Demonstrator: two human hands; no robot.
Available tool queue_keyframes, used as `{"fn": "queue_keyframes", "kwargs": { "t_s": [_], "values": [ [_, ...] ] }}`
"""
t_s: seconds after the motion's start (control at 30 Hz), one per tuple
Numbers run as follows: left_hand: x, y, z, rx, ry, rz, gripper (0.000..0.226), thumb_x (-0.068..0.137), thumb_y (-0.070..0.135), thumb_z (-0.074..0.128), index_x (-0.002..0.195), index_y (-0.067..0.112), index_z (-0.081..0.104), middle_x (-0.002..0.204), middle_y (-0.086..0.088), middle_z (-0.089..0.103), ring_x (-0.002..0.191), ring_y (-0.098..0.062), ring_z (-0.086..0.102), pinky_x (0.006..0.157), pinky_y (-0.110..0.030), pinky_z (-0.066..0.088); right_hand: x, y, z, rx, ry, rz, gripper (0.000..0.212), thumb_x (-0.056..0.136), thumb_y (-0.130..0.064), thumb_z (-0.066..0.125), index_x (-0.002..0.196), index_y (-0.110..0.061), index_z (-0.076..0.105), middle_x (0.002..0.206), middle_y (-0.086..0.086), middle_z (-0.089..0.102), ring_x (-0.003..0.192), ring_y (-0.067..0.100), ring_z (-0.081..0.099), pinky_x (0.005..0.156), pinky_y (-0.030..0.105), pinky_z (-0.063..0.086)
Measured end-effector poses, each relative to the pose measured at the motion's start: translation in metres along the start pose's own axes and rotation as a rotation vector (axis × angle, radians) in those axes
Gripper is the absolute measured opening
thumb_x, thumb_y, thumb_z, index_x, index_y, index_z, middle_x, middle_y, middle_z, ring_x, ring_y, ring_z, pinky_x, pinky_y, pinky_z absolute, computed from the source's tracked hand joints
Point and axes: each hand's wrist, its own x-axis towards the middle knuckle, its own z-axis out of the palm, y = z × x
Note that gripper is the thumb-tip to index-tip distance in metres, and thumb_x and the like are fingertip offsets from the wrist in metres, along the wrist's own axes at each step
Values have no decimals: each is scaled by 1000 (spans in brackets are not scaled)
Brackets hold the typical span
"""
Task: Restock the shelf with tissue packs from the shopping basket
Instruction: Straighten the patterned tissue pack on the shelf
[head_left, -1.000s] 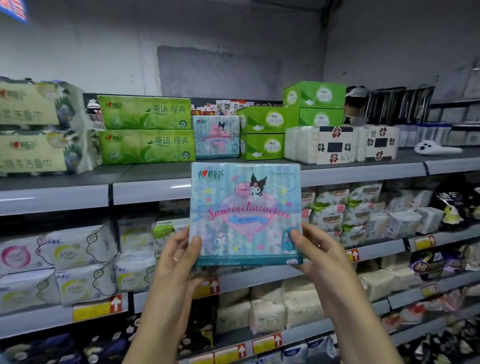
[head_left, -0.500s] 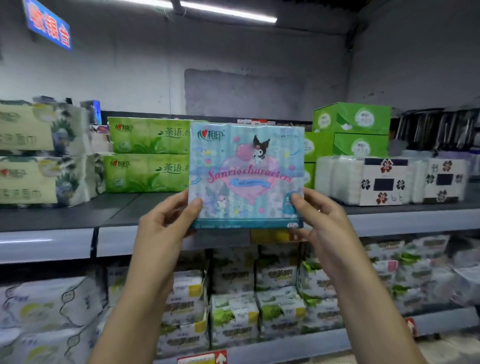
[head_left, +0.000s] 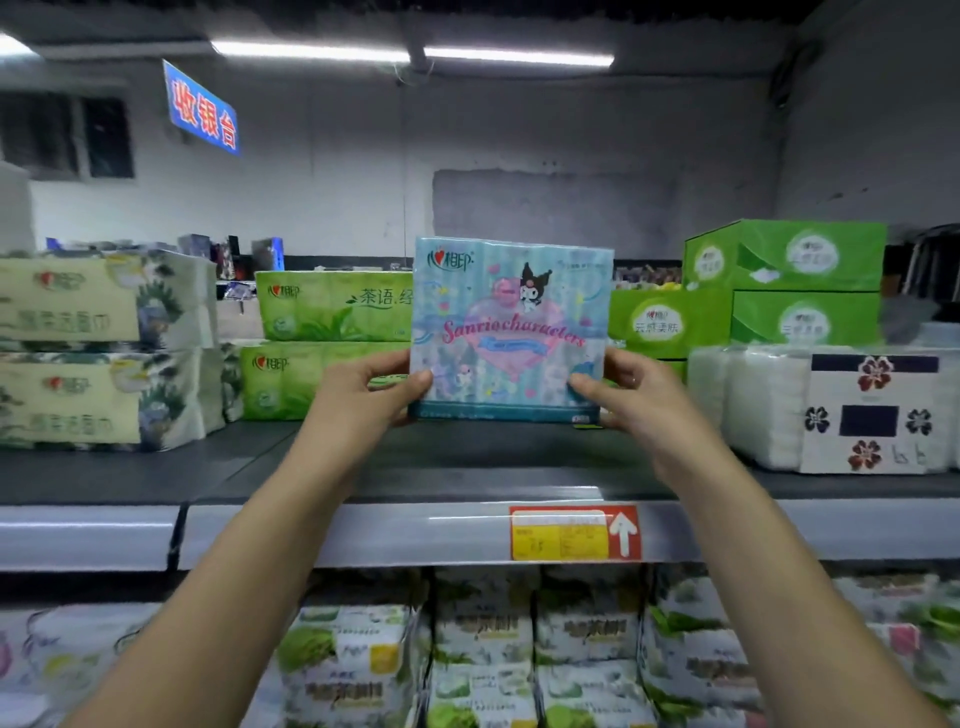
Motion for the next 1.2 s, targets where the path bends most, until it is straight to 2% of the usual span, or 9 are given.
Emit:
{"fn": "queue_keyframes", "kwargs": {
  "t_s": [0.27,0.33,0.4,0.57,0.73,0.83,0.93,1.03,1.2],
  "values": [
    [40,-20,12,112,-4,-70,23,91,4,58,113,10,65,102,-3,67,88,-18,62,78,-30,56,45,9,-4,-88,-17,0,20,87,-10,66,106,-16,62,92,-8,66,77,5,62,49,8,45],
    [48,-25,15,137,9,-64,22,92,5,58,111,12,65,106,-5,67,91,-21,62,84,-38,55,56,12,-4,-182,-16,-12,20,87,-13,67,106,-15,64,95,-5,67,78,4,62,56,12,49],
    [57,-31,17,150,22,-78,21,91,4,59,109,11,66,106,-6,67,91,-22,62,87,-44,55,67,16,-3,-338,-8,-35,22,85,-17,69,107,-12,67,101,1,70,85,12,65,74,29,56],
    [84,-38,18,193,4,-162,15,90,0,58,99,7,67,87,-3,67,85,-22,59,80,-41,54,82,17,5,-653,-15,-16,31,86,-29,68,104,-5,68,102,10,71,85,27,66,79,43,55],
    [111,-40,20,287,-42,-198,14,90,-1,58,93,9,66,90,-9,66,82,-22,59,75,-37,55,101,19,8,-706,-21,61,30,87,-28,67,107,-6,67,105,9,68,85,23,64,81,40,56],
    [124,-50,16,361,-53,-212,15,90,0,57,99,8,67,99,-11,67,85,-23,60,77,-38,55,110,22,16,-758,-1,107,35,85,-32,69,102,-1,66,98,12,68,82,28,66,70,40,57],
    [131,-62,14,379,-60,-210,14,91,0,57,100,5,67,98,-11,66,82,-21,59,72,-34,55,117,23,22,-853,12,94,28,85,-32,69,89,-6,61,89,10,63,73,26,62,53,30,44],
    [136,-67,15,397,-72,-184,15,90,2,59,103,0,68,99,-13,67,87,-24,61,82,-39,56,123,25,23,-889,55,95,35,85,-32,69,67,-11,47,84,9,59,72,24,58,55,28,38],
    [144,-68,17,471,-81,-119,18,89,5,63,104,-3,69,98,-15,69,83,-23,63,78,-35,56,122,27,24,-936,101,126,38,84,-33,71,67,-10,45,70,4,51,72,24,54,51,28,35]
  ]
}}
